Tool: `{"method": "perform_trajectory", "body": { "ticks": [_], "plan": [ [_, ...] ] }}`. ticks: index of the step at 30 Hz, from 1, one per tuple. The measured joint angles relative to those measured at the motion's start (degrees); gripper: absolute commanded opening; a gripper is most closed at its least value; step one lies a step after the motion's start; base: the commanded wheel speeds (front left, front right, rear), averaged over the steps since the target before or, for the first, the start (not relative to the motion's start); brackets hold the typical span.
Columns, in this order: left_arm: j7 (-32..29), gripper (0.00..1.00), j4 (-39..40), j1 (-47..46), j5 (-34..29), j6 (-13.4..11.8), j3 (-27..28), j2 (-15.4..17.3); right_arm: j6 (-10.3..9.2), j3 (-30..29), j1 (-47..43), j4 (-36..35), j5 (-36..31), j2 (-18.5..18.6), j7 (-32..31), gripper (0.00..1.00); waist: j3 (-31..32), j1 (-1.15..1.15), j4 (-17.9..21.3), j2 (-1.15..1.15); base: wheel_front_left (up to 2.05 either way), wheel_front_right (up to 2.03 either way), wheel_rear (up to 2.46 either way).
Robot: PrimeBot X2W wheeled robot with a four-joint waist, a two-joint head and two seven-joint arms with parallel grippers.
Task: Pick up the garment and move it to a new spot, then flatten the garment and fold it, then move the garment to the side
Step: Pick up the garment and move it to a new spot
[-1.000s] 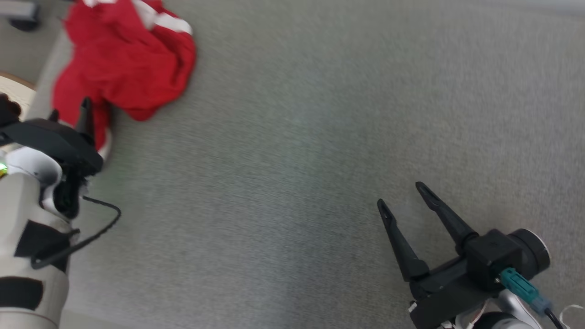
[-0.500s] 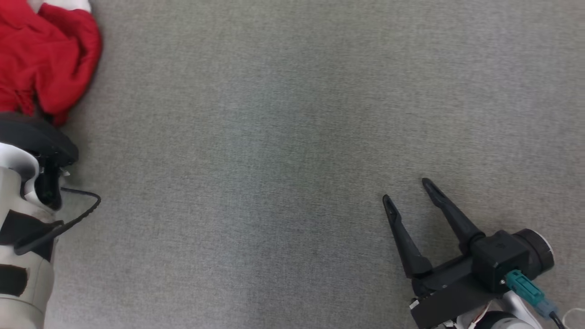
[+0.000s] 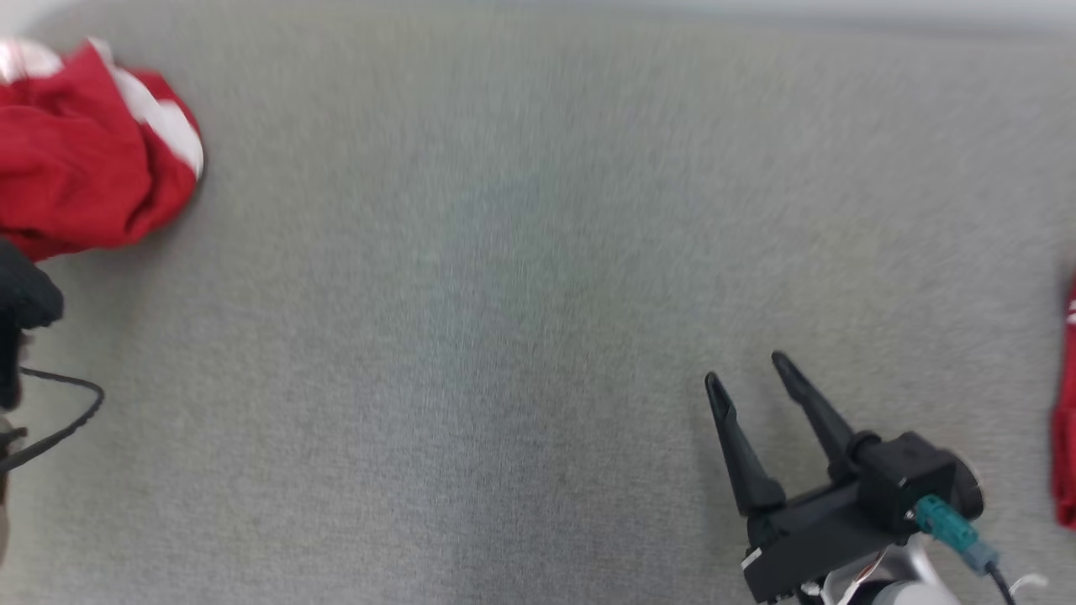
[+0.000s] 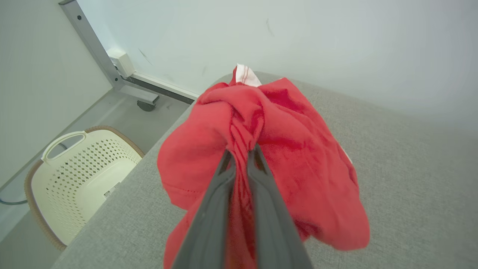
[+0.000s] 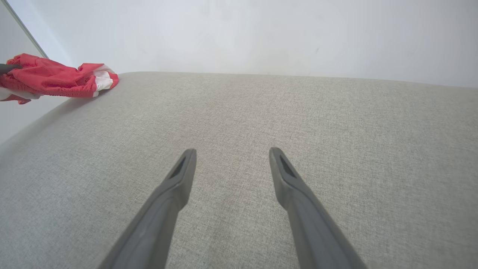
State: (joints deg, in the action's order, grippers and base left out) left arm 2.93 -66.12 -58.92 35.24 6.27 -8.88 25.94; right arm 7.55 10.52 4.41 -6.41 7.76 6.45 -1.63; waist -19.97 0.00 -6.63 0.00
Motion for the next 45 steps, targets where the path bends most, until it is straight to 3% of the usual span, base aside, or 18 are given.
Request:
{"method": "perform_trajectory", "body": {
  "ticks": [7, 14, 23, 24, 26, 31, 39, 40, 41, 42, 45],
  "plan": [
    [-0.2, 0.0, 7.4, 1.8, 0.5, 0.8, -1.3, 0.9, 0.0, -1.6, -3.5, 5.8, 0.8, -1.6, 2.7, 1.0, 8.7, -0.01, 1.2, 0.0, 0.0, 0.0, 0.0],
    [-1.9, 0.0, 20.2, 7.3, 3.5, 1.0, -2.8, -3.5, 0.0, -4.0, -5.8, 8.0, 1.1, -2.5, 4.2, 1.0, 17.6, -0.02, 2.9, -0.01, 0.0, 0.0, 0.0],
    [-3.6, 0.0, 43.0, 14.5, 6.0, -3.9, -3.9, -10.2, 0.0, -3.9, -5.9, 8.2, 1.1, -3.0, 3.7, 1.0, 23.9, -0.02, 8.6, -0.01, 0.0, 0.0, 0.0],
    [-4.8, 0.0, 50.3, 17.9, 6.6, -5.4, -4.6, -11.6, 0.0, -3.6, -6.0, 7.7, 1.1, -3.0, 3.1, 1.0, 24.5, -0.02, 11.3, -0.01, 0.0, 0.0, 0.0],
    [-5.7, 0.0, 54.7, 21.6, 6.8, -6.9, -5.9, -13.1, 0.0, -3.5, -6.1, 7.3, 1.1, -3.2, 2.7, 1.0, 24.5, -0.01, 14.1, -0.01, 0.0, 0.0, 0.0],
    [-5.3, 0.0, 55.6, 26.3, 6.5, -8.0, -8.5, -15.3, 0.0, -3.4, -6.1, 7.0, 1.1, -3.1, 2.4, 1.0, 23.8, -0.01, 18.5, -0.01, 0.0, 0.0, 0.0],
    [-3.6, 0.0, 47.3, 29.5, 1.6, -7.7, -14.9, -16.3, 0.0, -4.0, -5.6, 6.4, 1.1, -3.1, 2.2, 1.0, 21.0, 0.0, 22.3, 0.0, 0.0, 0.0, 0.0],
    [-2.9, 0.15, 45.3, 29.6, -0.2, -6.9, -16.3, -15.9, 0.0, -3.9, -5.5, 6.5, 1.1, -3.1, 2.2, 1.0, 20.5, 0.0, 22.6, 0.0, 0.0, 0.0, 0.0],
    [-1.8, 0.7, 43.6, 29.7, -0.9, -5.6, -17.2, -16.0, 0.0, -3.8, -5.5, 6.6, 1.2, -3.2, 2.1, 1.0, 20.1, 0.01, 22.9, 0.0, 0.0, 0.0, 0.0],
    [-0.9, 1.0, 41.6, 29.9, -0.6, -4.3, -17.8, -16.5, 0.0, -3.6, -5.5, 6.9, 1.3, -3.2, 2.1, 1.0, 19.7, 0.01, 23.2, 0.0, 0.0, 0.0, 0.0],
    [1.1, 1.0, 35.4, 31.0, -0.7, -2.7, -19.4, -18.0, 0.0, -3.0, -5.4, 7.4, 1.6, -3.3, 2.1, 1.0, 18.6, 0.01, 23.8, 0.0, 0.0, 0.0, 0.0]
  ]
}}
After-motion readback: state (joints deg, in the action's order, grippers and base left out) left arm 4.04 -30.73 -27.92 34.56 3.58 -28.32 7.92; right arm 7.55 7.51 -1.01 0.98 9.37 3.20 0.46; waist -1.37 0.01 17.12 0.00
